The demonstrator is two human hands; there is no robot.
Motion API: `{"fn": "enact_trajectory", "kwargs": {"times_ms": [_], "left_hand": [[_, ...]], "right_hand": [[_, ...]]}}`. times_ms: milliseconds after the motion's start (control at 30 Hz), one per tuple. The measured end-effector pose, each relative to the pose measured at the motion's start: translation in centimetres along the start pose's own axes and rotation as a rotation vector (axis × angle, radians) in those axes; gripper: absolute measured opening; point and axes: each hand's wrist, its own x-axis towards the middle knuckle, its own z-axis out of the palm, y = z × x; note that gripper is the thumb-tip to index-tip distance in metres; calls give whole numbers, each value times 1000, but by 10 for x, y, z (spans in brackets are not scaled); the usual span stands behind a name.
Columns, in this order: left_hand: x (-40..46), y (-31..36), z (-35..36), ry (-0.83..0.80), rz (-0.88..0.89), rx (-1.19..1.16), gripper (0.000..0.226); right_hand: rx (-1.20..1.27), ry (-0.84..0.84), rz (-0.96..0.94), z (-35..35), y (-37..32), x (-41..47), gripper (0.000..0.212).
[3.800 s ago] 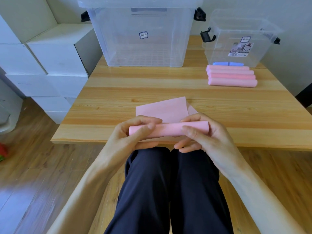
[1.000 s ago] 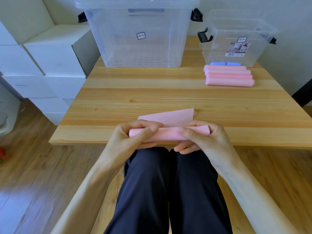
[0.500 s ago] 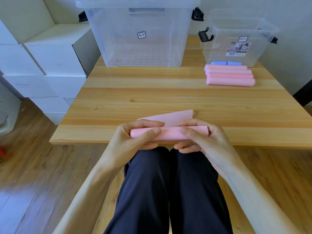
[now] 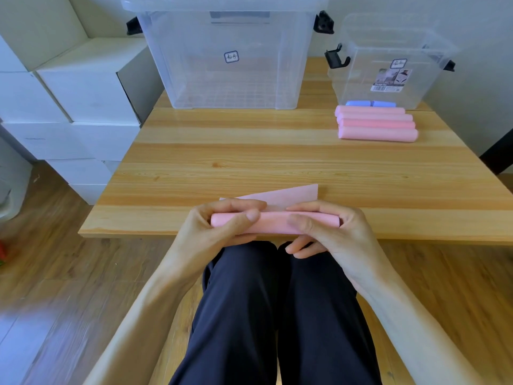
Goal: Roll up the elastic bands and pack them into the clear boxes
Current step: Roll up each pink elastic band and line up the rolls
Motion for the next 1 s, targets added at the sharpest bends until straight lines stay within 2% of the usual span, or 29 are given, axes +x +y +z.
{"fn": "enact_trajectory", "kwargs": {"times_ms": [167, 367, 567, 733, 833, 933, 1000], "left_hand": [[-1, -1, -1, 7, 5, 30, 16], [-1, -1, 2, 7, 13, 41, 22], [0, 0, 5, 76, 76, -10, 18], [0, 1, -2, -69, -14, -30, 10], [-2, 2, -1, -58, 2, -2, 12], [-1, 2, 1, 10, 27, 70, 23], [-1, 2, 0, 6, 27, 94, 29]], "right_hand": [[27, -34, 36, 0, 0, -1, 27], [14, 30, -1, 1, 1, 0, 20], [-4, -45, 7, 0, -1, -2, 30], [37, 43, -44, 0, 0, -2, 26], [58, 21, -9, 0, -2, -1, 26], [44, -10, -9, -1, -2, -1, 31], [30, 9, -30, -2, -3, 0, 26]]}}
